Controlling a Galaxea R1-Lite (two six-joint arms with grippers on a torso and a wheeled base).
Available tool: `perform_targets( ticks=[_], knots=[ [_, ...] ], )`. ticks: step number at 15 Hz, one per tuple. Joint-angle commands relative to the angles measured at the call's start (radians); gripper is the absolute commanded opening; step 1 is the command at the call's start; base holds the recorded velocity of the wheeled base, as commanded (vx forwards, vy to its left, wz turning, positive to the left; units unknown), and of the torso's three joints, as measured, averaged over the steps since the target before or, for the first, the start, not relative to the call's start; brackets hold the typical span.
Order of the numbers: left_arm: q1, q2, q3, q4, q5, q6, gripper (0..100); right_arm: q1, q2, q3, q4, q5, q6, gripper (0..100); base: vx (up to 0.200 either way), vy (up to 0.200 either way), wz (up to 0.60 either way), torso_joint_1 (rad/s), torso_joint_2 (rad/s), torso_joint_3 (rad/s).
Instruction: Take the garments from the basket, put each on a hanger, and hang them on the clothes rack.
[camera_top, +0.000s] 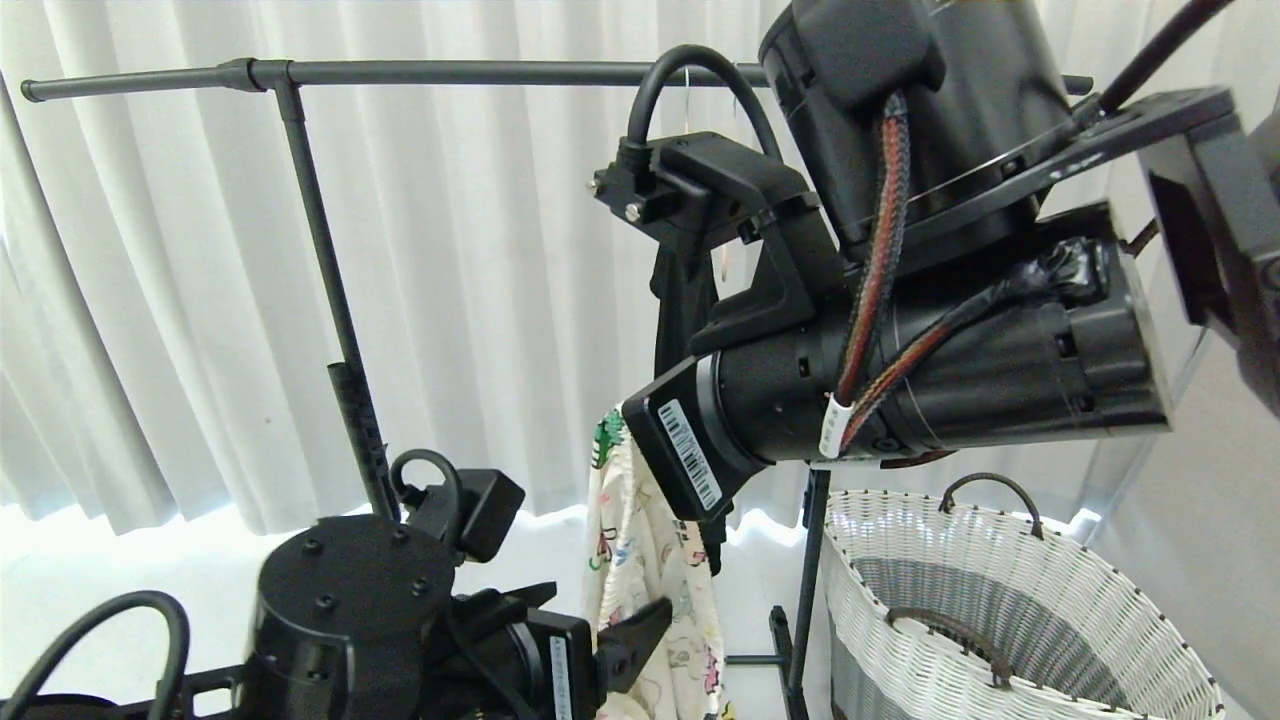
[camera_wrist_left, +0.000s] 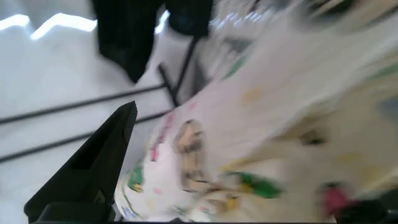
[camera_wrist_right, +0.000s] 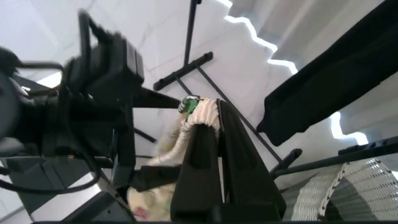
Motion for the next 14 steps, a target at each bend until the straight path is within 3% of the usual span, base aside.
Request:
perform_targets(
  ticks=[1, 5, 10, 11, 14],
  knots=[
    [0.016, 0.052, 0.100, 0.002, 0.018, 0.026, 100, -0.014, -0.014, -0.002, 0.000, -0.001, 0.000, 0, 0.000, 0.000, 0.00, 0.000, 0.00, 0.000],
    [0.027, 0.036, 0.241, 0.001, 0.065, 0.167, 100, -0.079, -0.053, 0.005, 0.041, -0.031, -0.002, 0, 0.000, 0.000, 0.00, 0.000, 0.00, 0.000],
    [0.026, -0.021, 0.244, 0.001, 0.065, 0.211, 100, -0.114, -0.102, 0.038, 0.098, -0.034, -0.002, 0, 0.000, 0.000, 0.00, 0.000, 0.00, 0.000],
    [0.026, -0.035, 0.244, 0.001, 0.065, 0.213, 0, -0.114, -0.115, 0.065, 0.098, -0.034, -0.002, 0, 0.000, 0.000, 0.00, 0.000, 0.00, 0.000],
    [0.026, -0.083, 0.243, 0.001, 0.065, 0.214, 0, -0.119, -0.166, 0.147, 0.098, -0.038, -0.002, 0, 0.000, 0.000, 0.00, 0.000, 0.00, 0.000]
  ],
)
